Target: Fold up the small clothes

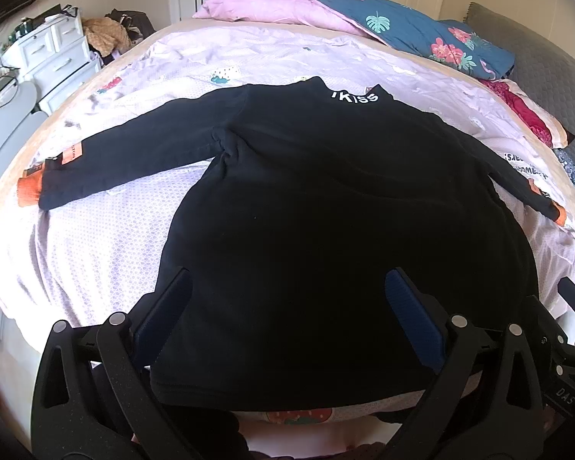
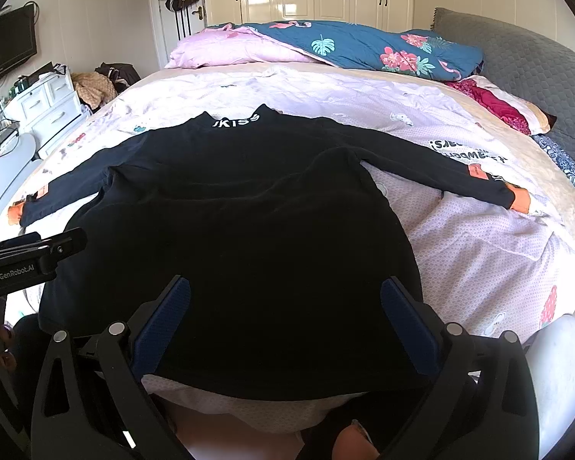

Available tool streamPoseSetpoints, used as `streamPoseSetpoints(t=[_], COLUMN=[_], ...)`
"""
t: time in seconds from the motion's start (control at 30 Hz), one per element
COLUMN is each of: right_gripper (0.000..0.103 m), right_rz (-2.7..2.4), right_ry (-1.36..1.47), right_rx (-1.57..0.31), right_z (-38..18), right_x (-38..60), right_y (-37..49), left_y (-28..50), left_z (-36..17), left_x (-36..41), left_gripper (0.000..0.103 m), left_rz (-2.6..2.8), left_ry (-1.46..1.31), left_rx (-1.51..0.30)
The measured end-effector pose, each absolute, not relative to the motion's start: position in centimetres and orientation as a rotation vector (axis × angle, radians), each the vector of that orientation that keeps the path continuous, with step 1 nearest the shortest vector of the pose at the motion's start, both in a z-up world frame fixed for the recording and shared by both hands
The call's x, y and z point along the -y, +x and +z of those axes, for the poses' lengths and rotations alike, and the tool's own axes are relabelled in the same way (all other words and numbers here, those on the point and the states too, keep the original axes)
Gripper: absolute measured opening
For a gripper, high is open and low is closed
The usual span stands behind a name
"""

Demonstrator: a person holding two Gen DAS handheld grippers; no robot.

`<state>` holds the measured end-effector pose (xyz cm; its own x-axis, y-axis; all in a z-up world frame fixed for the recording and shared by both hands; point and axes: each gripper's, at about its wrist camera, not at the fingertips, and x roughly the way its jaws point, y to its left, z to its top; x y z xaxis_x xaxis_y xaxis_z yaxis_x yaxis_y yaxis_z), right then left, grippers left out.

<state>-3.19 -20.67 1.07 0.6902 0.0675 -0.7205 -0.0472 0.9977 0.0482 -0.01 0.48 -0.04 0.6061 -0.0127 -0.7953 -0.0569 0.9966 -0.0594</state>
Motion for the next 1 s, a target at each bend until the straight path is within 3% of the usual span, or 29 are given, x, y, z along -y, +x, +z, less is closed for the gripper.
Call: streamPoseSetpoints(t=[1.0], right_gripper=[0.099], right_rz=[0.054], right_ry=[0.069], right_rx=[-0.778], right_z=[2.2], right_x=[21.7], right_y=[-0.8], left_y=[2.1], left_z=[0.6], left_x=[0.2], left_gripper=[0.094], left_rz=[0.027], left_ry=[-0.073], left_rx=[-0.911])
